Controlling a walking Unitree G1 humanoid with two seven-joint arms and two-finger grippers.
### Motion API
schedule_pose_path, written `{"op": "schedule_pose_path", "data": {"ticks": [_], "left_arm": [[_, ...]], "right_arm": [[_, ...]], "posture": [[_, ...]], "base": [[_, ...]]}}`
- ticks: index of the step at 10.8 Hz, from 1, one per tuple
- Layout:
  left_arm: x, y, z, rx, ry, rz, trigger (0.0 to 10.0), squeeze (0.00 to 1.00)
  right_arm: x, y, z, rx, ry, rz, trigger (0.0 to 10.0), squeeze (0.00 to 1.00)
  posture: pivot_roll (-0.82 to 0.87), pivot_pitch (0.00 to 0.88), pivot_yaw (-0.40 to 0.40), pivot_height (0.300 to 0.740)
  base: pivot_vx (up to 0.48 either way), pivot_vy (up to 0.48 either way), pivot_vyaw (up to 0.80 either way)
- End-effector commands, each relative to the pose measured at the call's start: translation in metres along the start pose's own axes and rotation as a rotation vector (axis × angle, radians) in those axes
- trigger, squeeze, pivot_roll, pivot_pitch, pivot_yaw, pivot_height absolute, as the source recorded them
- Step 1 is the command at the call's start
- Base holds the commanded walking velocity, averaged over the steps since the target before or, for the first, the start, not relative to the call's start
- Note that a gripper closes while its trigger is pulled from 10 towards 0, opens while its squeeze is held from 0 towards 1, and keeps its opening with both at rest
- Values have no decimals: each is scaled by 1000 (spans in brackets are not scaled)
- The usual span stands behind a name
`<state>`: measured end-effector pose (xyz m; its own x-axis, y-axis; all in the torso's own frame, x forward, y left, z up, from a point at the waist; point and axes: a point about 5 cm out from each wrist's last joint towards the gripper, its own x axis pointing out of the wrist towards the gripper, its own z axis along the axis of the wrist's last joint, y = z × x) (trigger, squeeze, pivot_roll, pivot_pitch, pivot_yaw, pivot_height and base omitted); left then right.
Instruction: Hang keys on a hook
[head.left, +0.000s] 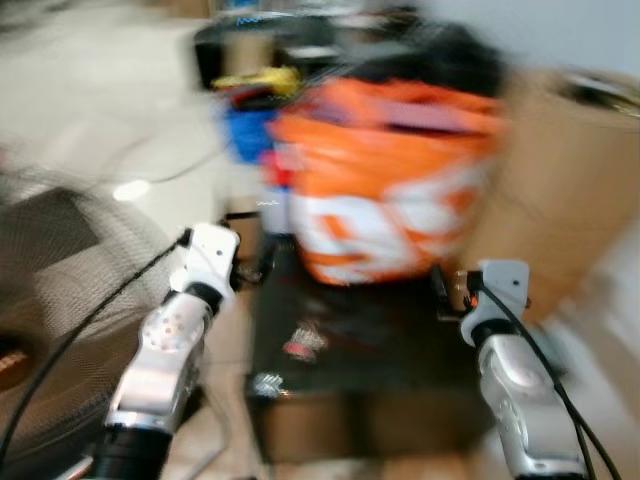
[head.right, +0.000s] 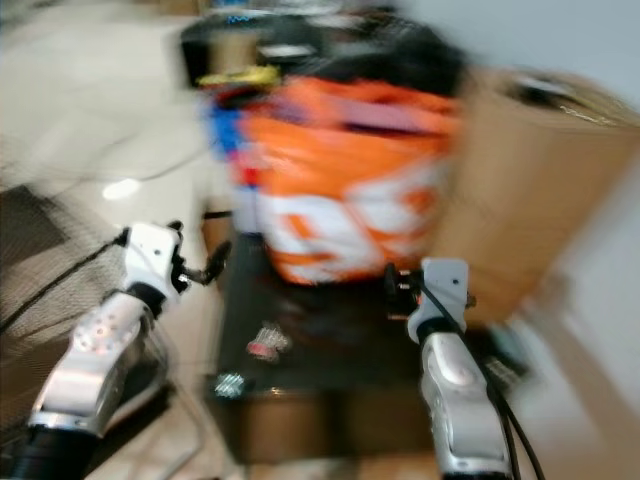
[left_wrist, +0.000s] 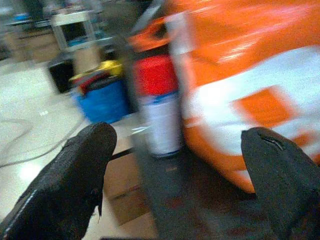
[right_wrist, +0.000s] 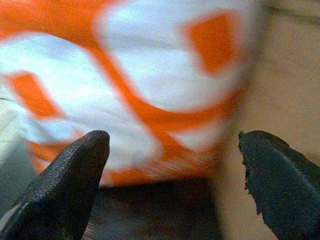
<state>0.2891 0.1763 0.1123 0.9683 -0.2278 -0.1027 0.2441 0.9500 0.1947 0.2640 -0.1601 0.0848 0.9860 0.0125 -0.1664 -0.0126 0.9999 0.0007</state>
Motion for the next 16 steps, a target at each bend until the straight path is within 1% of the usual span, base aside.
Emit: {"op": "schedule_pose_path", "data": {"ticks": [1,3,5,7,8,9,10,11,12,14,15,16], "left_arm": [[4,-2,6,10,-20,-4,10000,0],[5,-2,6,11,-21,2,10000,0],[10,0,5,34,-14,2,10000,0],[20,-15,6,82,-16,-177,10000,0],[23,-23,-4,132,46,-287,10000,0],[23,-26,-9,157,74,-332,10000,0],[23,-29,-14,179,102,-371,10000,0],[20,-30,-20,207,129,-410,10000,0],[11,-31,-34,263,190,-456,10000,0],[-1,-31,-44,300,230,-497,10000,0],[-13,-29,-51,323,265,-523,10000,0],[-20,-27,-54,337,282,-526,10000,0]], "right_arm": [[0,-7,1,-14,-1,-22,10000,1000],[2,-9,2,-22,-1,-23,10000,1000],[5,-12,4,-42,5,-31,10000,1000],[12,-16,6,-90,20,-5,10000,1000],[16,-15,6,-114,36,64,10000,0],[18,-14,6,-133,43,106,10000,0],[19,-9,3,-183,65,178,10000,0],[18,-3,-2,-207,93,259,10000,0],[16,10,-17,-241,160,428,10000,0],[15,22,-33,-273,215,539,10000,0],[14,34,-40,-272,239,614,10000,0],[14,42,-47,-262,261,650,10000,0]], "posture": [[-45,0,-22,740],[-44,0,-30,740],[-49,0,-36,740],[-53,0,-43,740],[-67,0,-40,740],[-71,0,-41,740],[-79,0,-40,740],[-85,0,-38,740],[-86,0,-43,740],[-78,0,-51,740],[-72,0,-57,740],[-66,0,-60,740]], "base": [[345,0,0],[336,0,0],[0,0,0],[0,0,0],[0,0,0],[0,0,0],[0,0,0],[0,0,0],[0,0,0],[0,0,0],[0,0,0],[0,0,0]]}}
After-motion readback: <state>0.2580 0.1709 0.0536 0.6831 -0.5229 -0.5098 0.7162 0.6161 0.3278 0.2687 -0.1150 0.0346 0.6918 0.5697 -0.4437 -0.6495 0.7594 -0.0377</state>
